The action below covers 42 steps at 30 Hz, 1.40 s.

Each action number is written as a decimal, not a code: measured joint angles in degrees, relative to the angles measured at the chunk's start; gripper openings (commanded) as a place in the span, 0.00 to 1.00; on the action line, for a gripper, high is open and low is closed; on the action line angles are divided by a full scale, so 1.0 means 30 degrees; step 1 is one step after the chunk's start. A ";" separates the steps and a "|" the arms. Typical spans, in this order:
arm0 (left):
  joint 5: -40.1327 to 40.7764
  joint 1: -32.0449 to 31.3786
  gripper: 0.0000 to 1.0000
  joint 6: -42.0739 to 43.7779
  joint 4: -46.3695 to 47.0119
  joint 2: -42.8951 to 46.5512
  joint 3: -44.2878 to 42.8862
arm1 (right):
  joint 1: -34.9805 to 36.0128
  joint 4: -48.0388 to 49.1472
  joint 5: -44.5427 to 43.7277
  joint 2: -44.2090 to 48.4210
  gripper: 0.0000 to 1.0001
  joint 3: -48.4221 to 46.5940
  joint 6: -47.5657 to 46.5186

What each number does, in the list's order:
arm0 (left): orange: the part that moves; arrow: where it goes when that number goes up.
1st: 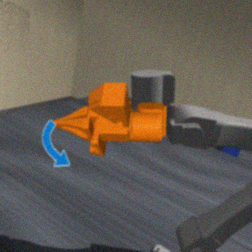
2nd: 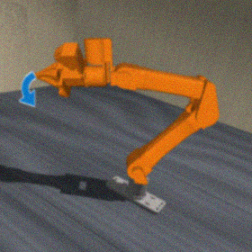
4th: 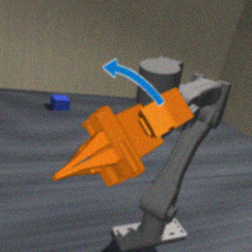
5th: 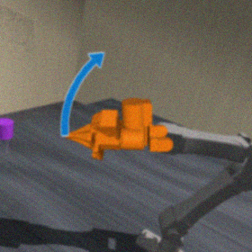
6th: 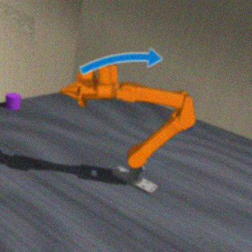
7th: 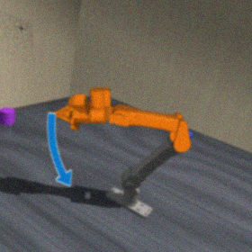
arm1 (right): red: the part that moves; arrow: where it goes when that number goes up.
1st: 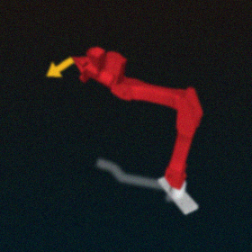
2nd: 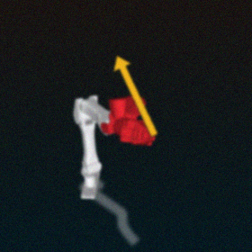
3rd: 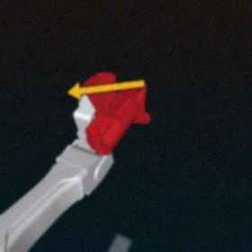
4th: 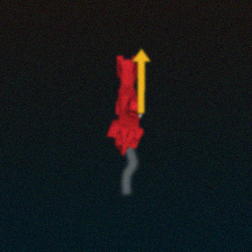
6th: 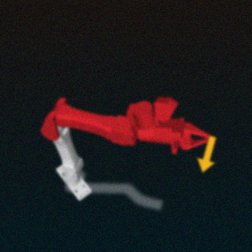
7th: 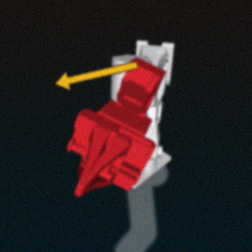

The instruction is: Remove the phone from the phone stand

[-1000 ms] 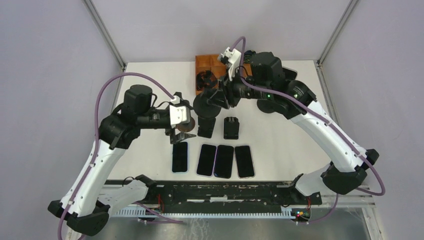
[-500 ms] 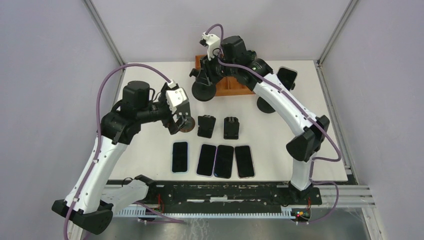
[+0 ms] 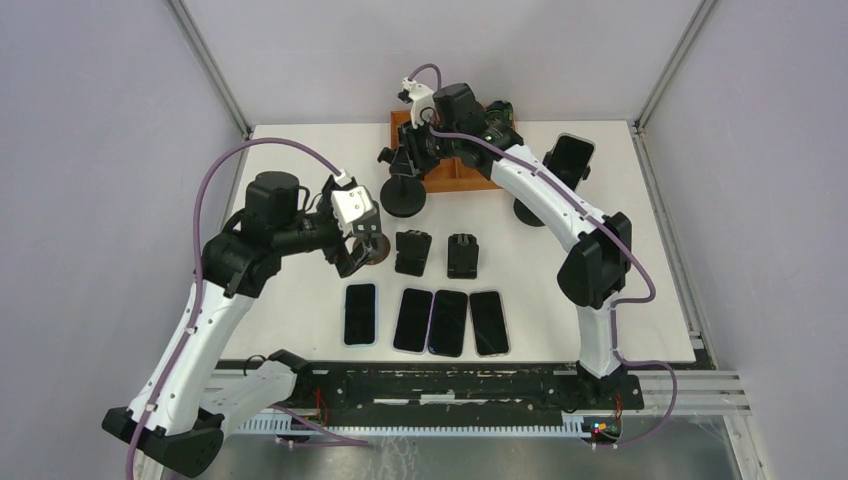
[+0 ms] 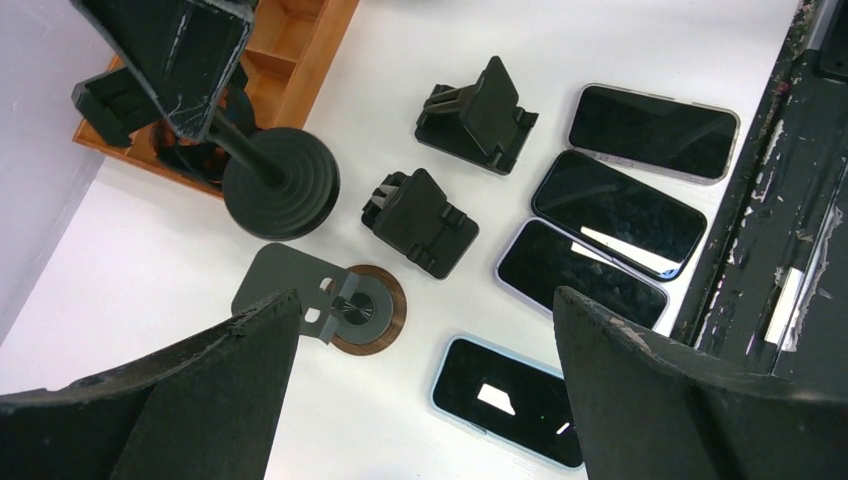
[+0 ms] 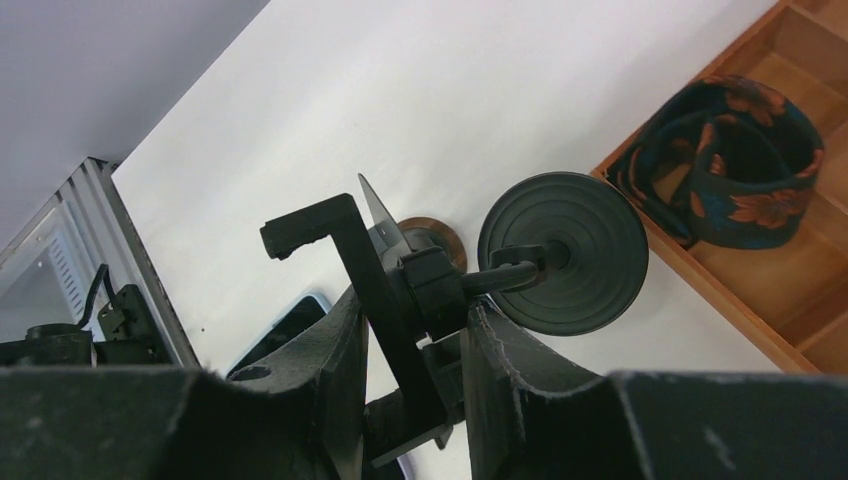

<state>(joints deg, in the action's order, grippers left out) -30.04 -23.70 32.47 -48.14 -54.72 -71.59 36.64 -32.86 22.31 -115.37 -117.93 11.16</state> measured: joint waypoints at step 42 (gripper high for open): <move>-0.0743 0.0007 1.00 0.0022 -0.0546 -0.0627 -0.0051 | -0.2368 0.3526 -0.5173 0.8393 0.98 0.5858 -0.0204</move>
<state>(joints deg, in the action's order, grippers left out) -32.27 -23.68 32.53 -49.78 -56.60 -71.75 29.54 -22.28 6.79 -90.19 -100.36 10.55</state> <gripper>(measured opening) 0.997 0.979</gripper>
